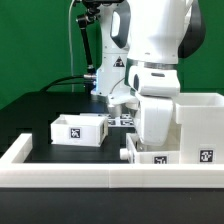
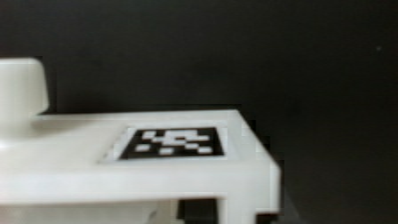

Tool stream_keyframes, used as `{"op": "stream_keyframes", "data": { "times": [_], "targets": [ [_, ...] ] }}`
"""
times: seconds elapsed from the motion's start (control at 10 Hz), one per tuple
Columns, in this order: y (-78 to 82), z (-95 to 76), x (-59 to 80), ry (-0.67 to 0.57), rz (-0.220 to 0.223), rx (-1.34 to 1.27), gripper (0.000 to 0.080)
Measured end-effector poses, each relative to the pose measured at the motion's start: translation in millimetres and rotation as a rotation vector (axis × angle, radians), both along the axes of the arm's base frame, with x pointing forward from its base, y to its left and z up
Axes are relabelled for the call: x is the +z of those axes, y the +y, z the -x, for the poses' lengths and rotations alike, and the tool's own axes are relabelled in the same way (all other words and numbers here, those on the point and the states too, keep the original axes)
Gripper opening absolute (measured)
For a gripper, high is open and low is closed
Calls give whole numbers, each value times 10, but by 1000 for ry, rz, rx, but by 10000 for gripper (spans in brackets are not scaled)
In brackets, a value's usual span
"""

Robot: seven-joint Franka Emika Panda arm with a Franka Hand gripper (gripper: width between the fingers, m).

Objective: Assemble drawer

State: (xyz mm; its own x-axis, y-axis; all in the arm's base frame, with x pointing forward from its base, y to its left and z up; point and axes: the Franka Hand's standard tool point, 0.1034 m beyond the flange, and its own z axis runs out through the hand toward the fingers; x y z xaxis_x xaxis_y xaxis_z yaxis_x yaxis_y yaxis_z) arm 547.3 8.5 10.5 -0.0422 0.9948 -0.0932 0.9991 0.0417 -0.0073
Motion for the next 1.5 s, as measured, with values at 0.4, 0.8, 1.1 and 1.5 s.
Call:
{"op": "stream_keyframes", "data": {
  "times": [0.4, 0.8, 1.1, 1.5],
  "targets": [
    [-14, 2, -2, 2, 1, -5, 41],
    [-9, -44, 125, -8, 2, -23, 438],
    [-106, -107, 381, -14, 11, -38, 635],
    [-513, -300, 492, -9, 28, -12, 648]
  ]
}}
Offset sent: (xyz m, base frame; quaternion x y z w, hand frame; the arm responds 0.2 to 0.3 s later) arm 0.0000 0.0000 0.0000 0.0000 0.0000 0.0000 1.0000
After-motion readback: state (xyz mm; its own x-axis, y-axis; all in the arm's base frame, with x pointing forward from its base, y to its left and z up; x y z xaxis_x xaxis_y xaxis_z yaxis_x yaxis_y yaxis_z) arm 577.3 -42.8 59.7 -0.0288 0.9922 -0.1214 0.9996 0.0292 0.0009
